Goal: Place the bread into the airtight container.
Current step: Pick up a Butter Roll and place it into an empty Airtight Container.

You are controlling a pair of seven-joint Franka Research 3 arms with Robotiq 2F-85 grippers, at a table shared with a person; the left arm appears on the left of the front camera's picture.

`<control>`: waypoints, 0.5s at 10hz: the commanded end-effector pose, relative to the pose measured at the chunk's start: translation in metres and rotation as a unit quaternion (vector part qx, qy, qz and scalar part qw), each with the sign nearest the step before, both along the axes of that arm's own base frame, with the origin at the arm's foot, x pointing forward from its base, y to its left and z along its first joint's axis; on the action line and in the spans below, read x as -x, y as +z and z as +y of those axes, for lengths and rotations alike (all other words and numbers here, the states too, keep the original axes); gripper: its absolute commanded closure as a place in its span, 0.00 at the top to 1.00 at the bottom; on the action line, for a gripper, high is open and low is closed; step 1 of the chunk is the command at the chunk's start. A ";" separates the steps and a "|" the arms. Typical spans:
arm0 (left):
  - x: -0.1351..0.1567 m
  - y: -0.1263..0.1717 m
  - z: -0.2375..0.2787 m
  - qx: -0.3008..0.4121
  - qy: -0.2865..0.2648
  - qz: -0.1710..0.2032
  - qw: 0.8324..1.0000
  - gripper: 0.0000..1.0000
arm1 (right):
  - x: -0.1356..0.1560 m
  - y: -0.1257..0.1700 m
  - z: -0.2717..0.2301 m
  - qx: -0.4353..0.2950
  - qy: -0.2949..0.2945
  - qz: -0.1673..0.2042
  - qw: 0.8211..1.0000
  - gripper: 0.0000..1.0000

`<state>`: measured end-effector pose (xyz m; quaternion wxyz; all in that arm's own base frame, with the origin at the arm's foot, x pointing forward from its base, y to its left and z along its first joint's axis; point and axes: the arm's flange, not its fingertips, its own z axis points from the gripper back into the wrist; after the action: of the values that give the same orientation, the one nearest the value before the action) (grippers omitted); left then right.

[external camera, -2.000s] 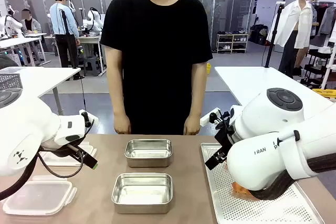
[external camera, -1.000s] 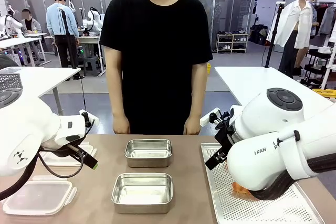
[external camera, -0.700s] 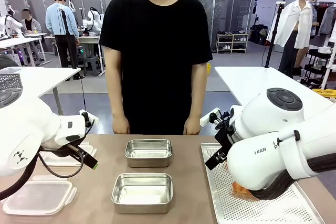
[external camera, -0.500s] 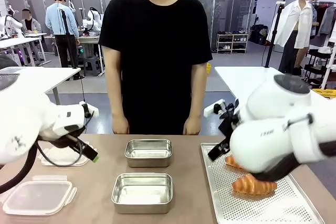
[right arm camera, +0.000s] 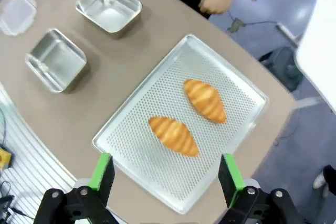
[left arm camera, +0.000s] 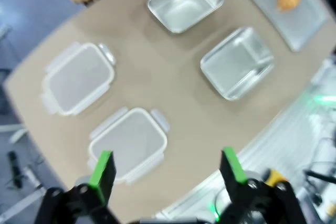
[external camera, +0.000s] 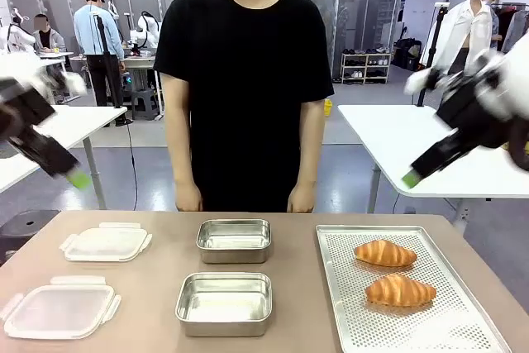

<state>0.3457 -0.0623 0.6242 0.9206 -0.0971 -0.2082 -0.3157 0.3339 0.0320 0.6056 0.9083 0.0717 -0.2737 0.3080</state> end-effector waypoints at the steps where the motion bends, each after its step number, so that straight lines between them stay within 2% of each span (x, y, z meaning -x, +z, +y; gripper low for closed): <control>1: 0.025 0.083 0.004 -0.013 0.018 0.005 1.000 1.00 | 0.049 0.058 -0.009 0.017 0.004 -0.036 0.999 1.00; 3: 0.072 0.147 0.022 -0.016 0.045 -0.048 0.998 1.00 | 0.104 0.108 -0.028 0.021 0.010 -0.062 0.998 1.00; 5: 0.118 0.194 0.044 -0.011 0.062 -0.097 0.993 1.00 | 0.146 0.135 -0.044 0.038 0.008 -0.092 0.995 1.00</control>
<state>0.2359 -0.0273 0.8134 0.9125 -0.0586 -0.2927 -0.2798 0.1903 -0.0062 0.7420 0.8808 0.0311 -0.3444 0.3235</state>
